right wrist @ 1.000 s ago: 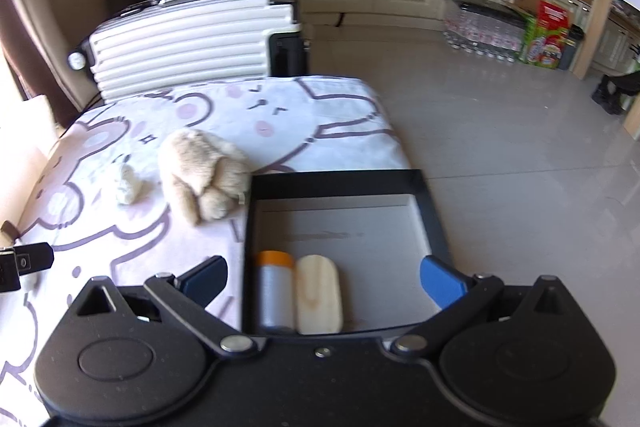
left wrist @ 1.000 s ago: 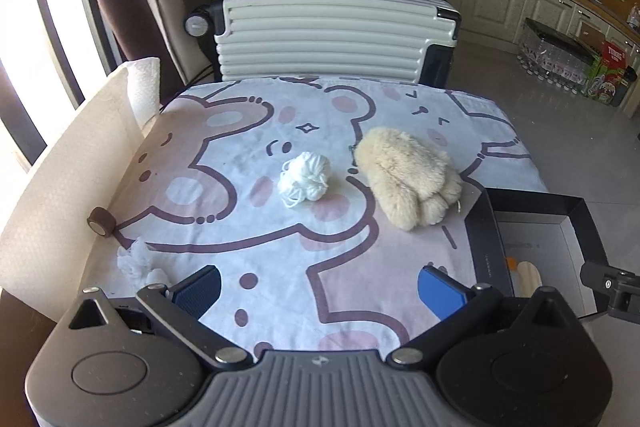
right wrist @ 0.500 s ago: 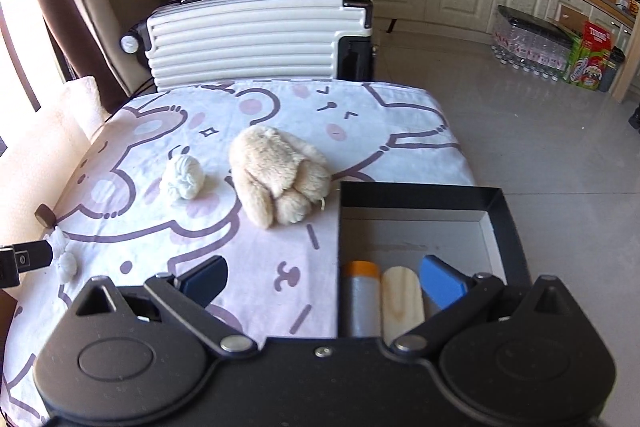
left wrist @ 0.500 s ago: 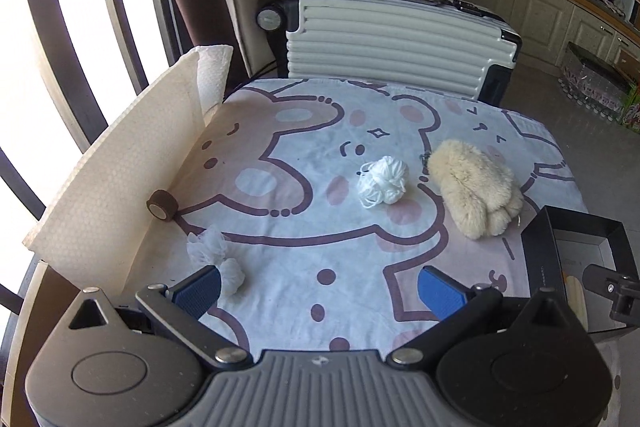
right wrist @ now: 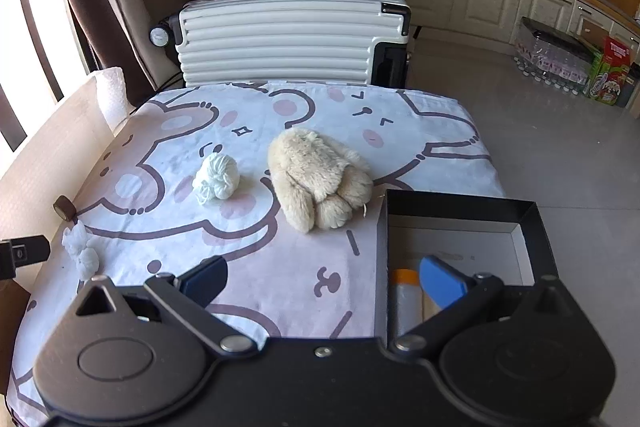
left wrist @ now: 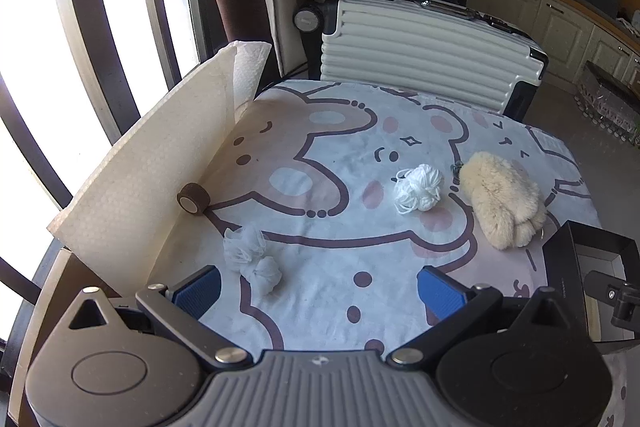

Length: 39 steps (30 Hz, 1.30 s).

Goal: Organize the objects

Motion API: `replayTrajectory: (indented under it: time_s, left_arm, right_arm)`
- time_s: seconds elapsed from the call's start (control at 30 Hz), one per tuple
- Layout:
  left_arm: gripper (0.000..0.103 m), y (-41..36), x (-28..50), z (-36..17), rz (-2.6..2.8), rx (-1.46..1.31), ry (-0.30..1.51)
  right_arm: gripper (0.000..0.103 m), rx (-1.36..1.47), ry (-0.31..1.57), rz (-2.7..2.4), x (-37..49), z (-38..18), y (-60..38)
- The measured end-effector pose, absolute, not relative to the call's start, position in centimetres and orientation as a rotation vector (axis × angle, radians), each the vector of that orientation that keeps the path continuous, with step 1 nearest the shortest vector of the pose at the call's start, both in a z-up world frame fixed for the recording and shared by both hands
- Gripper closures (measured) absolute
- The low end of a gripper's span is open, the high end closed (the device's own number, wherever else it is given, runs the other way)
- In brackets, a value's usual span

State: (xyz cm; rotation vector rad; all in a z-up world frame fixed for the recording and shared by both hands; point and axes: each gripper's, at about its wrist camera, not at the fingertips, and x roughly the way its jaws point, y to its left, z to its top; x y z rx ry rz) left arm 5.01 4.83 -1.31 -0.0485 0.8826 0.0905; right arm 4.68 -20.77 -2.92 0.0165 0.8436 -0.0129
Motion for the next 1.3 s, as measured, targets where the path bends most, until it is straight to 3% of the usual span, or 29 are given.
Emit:
replayTrajectory:
  time_s: [0.57, 1.0, 1.3]
  left_arm:
    - [0.000, 6.8, 5.6, -0.5, 0.089, -0.051, 0.801]
    - [0.001, 8.8, 7.8, -2.8, 0.138, -0.124, 0.839]
    - [0.011, 10.9, 9.9, -6.5, 0.239, -0.258, 0.925]
  right_arm:
    - [0.000, 0.026, 0.810, 0.008, 6.1, -1.9, -21.2]
    - [0.000, -0.166, 0.745, 0.126, 8.4, -3.7, -21.6]
    - [0.000, -0.359, 0.701, 0.211, 11.0, -5.7, -22.1]
